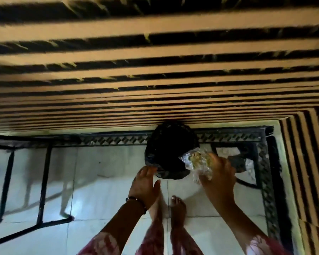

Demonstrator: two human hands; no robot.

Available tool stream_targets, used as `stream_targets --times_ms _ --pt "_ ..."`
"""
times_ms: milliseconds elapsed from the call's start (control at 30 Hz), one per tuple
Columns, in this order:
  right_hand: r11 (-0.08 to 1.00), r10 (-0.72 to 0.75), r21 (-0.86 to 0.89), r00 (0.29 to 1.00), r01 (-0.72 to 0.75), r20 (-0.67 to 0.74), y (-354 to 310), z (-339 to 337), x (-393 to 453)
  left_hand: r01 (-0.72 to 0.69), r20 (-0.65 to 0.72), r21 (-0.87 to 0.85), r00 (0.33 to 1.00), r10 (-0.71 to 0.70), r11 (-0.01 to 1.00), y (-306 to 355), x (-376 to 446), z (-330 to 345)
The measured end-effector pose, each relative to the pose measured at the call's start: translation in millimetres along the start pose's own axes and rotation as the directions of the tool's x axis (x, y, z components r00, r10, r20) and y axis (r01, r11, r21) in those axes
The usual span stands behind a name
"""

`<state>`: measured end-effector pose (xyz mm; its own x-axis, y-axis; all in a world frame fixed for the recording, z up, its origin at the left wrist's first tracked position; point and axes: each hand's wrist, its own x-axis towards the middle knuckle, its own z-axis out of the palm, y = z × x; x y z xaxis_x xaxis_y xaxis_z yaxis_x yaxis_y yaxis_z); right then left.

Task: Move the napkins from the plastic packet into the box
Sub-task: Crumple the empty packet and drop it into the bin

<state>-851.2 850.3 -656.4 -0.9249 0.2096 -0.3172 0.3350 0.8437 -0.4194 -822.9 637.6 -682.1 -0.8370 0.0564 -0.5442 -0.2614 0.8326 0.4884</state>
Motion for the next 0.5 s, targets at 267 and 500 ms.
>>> stream_targets --times_ms 267,500 --pt "0.993 -0.063 -0.093 0.996 0.070 0.068 28 168 78 -0.060 0.159 0.340 0.987 0.006 0.938 -86 117 96" --pt "0.979 -0.004 -0.202 0.987 0.036 0.158 44 274 131 -0.082 0.200 0.367 0.980 0.008 0.927 -123 159 145"
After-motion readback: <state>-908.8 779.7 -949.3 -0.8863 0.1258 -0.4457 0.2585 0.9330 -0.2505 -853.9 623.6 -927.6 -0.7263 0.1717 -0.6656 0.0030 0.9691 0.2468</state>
